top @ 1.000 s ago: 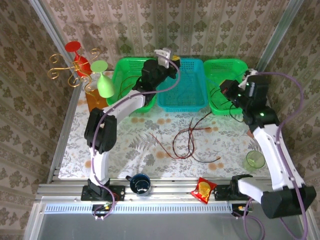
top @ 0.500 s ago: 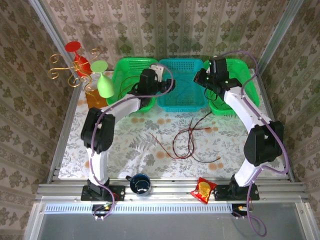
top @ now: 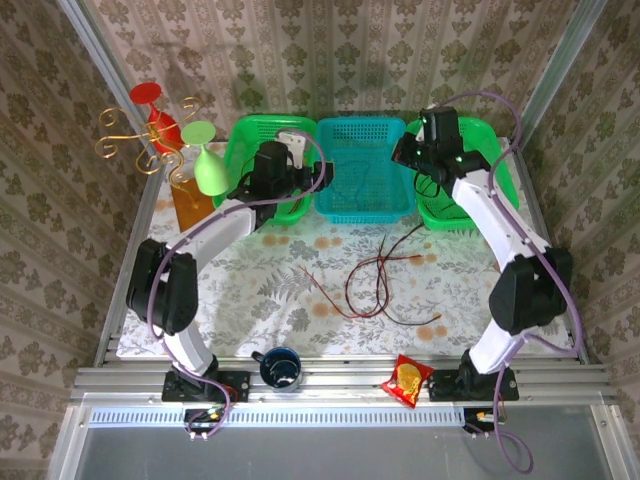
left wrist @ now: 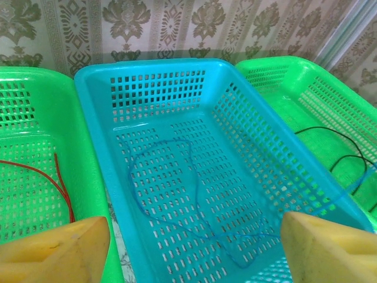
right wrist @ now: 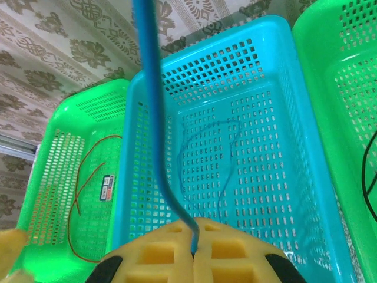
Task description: Untangle the cables
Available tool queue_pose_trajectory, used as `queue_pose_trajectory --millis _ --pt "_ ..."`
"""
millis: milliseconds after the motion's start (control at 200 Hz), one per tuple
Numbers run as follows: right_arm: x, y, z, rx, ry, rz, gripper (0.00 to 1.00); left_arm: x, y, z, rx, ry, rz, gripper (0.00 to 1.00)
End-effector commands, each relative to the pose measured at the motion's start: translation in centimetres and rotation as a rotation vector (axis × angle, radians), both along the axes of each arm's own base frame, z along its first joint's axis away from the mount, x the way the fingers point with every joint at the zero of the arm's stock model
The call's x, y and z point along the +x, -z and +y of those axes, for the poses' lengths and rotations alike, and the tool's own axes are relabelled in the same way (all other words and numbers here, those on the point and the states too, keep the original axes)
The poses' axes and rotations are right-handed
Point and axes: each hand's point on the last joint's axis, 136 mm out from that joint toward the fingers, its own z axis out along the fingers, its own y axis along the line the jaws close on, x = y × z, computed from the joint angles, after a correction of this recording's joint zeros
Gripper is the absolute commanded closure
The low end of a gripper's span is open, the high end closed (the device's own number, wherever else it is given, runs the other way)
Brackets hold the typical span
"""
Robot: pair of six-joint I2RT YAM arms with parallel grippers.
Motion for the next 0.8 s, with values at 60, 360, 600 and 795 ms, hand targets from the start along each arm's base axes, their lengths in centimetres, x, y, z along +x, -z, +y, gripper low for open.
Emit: queue_pose_trajectory --millis 60,360,600,795 --pt "1.9 8.5 1.7 -0.104 -0.042 0.226 1.0 -3.2 -3.8 0.5 -0.021 0.022 -0.045 0.22" --pt "5.8 12.7 4.8 -0.265 -0.141 0.338 0.41 -6.7 -3.5 3.9 0.089 -0.011 -0.026 0.22" --pt "5.6 3.5 2.9 -0.365 -0.112 0.172 0.0 -9.9 -2.2 6.1 0.11 -0.06 0.083 0.22" --pt "2.1 -3.2 1.9 -0.391 -0.129 0.075 0.0 -13.6 -0.8 6.6 0.115 -0.061 0.147 0.22"
